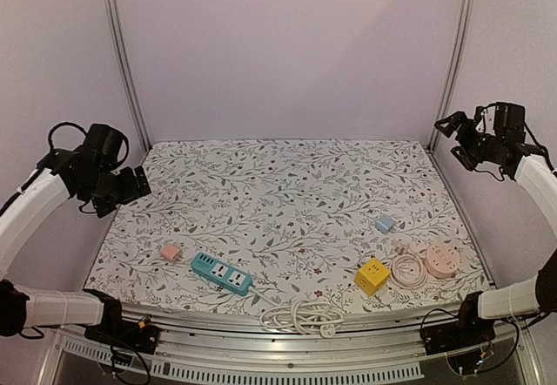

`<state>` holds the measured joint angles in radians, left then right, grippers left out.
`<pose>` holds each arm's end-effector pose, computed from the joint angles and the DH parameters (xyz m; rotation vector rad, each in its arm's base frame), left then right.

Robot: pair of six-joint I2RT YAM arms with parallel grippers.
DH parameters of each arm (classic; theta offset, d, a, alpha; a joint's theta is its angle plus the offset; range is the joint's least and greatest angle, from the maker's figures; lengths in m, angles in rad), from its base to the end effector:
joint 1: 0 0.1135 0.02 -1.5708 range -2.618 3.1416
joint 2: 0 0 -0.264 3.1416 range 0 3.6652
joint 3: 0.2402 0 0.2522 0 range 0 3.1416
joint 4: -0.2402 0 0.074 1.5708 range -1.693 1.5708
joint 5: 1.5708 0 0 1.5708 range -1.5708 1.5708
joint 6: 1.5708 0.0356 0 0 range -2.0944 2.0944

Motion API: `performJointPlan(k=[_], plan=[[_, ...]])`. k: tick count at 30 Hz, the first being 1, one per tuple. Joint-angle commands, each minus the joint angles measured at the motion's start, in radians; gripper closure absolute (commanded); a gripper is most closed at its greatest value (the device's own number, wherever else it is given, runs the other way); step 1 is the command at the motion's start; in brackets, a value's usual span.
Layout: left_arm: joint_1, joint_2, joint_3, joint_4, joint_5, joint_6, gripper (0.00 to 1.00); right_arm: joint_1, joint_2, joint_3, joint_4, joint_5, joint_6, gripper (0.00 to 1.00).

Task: Insert the plug

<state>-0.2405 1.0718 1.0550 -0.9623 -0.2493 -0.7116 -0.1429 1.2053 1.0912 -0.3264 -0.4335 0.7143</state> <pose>0.1964 -0.0391 0.3111 -0.6776 2.4135 -0.0709 0.2714 -0.0239 0.3465 0.5883 1.9726 0.7951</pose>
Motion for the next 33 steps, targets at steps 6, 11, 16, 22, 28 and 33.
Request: performJointPlan(k=[6, 11, 16, 22, 28, 33], plan=[[-0.047, 0.027, -0.153, -0.051, -0.012, -0.269, 0.03, 0.008, 0.057, -0.077, -0.081, 0.046, -0.099, 0.01], [-0.102, 0.091, -0.163, -0.058, -0.018, -0.393, 0.12, 0.009, 0.103, -0.037, -0.160, 0.035, -0.166, 0.01], [-0.163, 0.164, -0.149, -0.061, -0.032, -0.478, 0.12, 0.008, 0.125, -0.028, -0.185, 0.027, -0.205, 0.01], [-0.198, 0.204, -0.176, -0.016, -0.011, -0.535, 0.13, 0.008, 0.144, -0.034, -0.175, -0.005, -0.175, 0.01], [-0.211, 0.224, -0.248, 0.074, 0.036, -0.593, 0.15, 0.008, 0.162, -0.024, -0.188, 0.009, -0.176, 0.01], [-0.213, 0.239, -0.303, 0.182, 0.075, -0.628, 0.18, 0.008, 0.151, -0.034, -0.212, 0.011, -0.177, 0.01]])
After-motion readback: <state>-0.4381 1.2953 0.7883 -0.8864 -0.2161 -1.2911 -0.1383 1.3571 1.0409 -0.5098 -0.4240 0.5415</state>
